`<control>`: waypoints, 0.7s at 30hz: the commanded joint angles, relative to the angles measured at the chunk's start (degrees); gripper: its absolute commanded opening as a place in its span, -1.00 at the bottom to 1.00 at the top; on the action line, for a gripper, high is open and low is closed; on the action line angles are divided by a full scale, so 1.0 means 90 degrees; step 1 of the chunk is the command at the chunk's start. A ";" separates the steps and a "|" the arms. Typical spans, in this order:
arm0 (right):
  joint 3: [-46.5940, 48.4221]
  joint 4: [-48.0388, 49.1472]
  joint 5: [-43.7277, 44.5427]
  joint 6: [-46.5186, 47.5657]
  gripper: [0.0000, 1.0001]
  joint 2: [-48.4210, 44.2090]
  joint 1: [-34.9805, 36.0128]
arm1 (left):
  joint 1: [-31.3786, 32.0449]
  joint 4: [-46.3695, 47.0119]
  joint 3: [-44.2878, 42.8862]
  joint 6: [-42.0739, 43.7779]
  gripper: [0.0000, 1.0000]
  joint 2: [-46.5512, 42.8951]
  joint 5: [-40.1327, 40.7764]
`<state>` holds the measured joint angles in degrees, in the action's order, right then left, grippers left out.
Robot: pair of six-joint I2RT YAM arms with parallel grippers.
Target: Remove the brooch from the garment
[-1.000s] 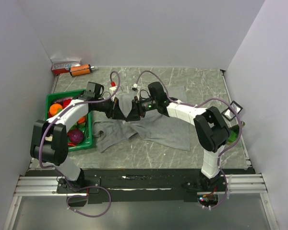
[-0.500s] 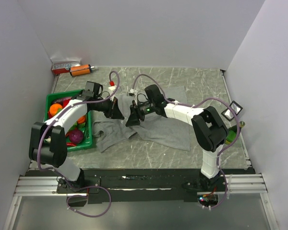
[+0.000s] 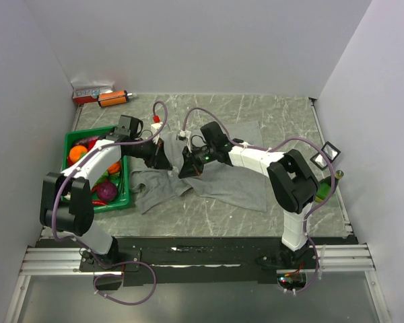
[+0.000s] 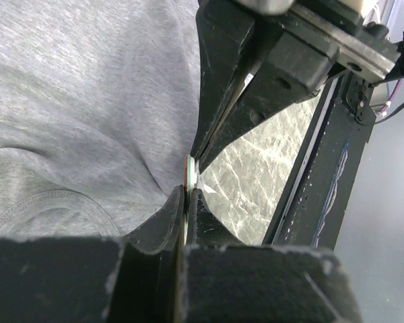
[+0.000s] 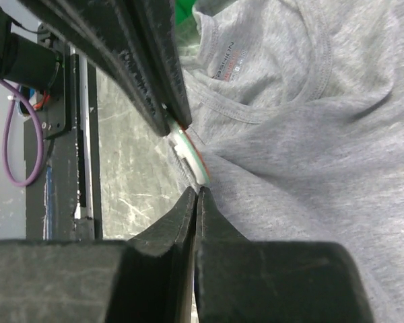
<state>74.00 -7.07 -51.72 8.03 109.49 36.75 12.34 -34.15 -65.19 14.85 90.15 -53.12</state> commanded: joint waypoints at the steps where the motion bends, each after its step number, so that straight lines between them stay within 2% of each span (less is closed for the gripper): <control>1: 0.0255 -0.0230 0.0035 0.0182 -0.90 -0.0105 -0.0001 | -0.0053 0.0035 -0.0110 0.0186 -0.99 -0.0271 -0.0338; 2: 0.0264 -0.0201 -0.0053 0.0153 -0.83 -0.0115 0.0008 | -0.0053 0.0025 -0.0110 0.0215 -0.99 -0.0261 -0.0318; 3: 0.0274 -0.0172 -0.0141 0.0133 -0.62 -0.0134 -0.0001 | -0.0053 0.0006 -0.0101 0.0225 -0.99 -0.0261 -0.0270; 6: 0.0264 0.0043 -0.0395 -0.0149 -0.27 -0.0193 0.0008 | -0.0053 0.0035 -0.0071 0.0205 -0.99 -0.0280 -0.0250; 11: 0.0313 0.0171 -0.0357 -0.0297 -0.04 -0.0184 0.0057 | -0.0033 0.0015 -0.0022 0.0196 -0.99 -0.0300 -0.0191; 13: 0.0343 0.0122 -0.0327 -0.0209 -0.04 -0.0116 0.0115 | -0.0043 0.0054 -0.0003 0.0157 -0.99 -0.0309 -0.0259; 14: 0.0352 0.0054 -0.0308 -0.0180 -0.06 -0.0086 0.0125 | -0.0043 0.0093 -0.0003 0.0079 -0.99 -0.0300 -0.0269; 16: 0.0411 -0.0083 -0.0171 -0.0063 -0.37 -0.0018 0.0184 | -0.0043 0.0084 -0.0003 0.0098 -0.99 -0.0319 -0.0269; 17: 0.0421 -0.0122 -0.0103 -0.0024 -0.67 -0.0008 0.0194 | -0.0033 -0.0023 -0.0022 0.0272 -0.99 -0.0319 -0.0163; 18: 0.0430 -0.0152 0.0052 0.0044 -0.79 -0.0027 0.0194 | -0.0023 -0.0111 -0.0061 0.0428 -0.99 -0.0319 -0.0065; 20: 0.0508 -0.0200 0.0093 0.0181 -0.98 -0.0105 0.0126 | 0.0016 -0.0335 -0.0139 0.0955 -0.99 -0.0271 0.0246; 21: 0.0538 -0.0249 0.0064 0.0249 -1.00 -0.0125 0.0096 | 0.0025 -0.0530 -0.0169 0.1102 -0.99 -0.0222 0.0316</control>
<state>75.46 -8.36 -52.16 7.64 109.56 37.65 12.21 -35.07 -65.17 17.56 89.73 -52.53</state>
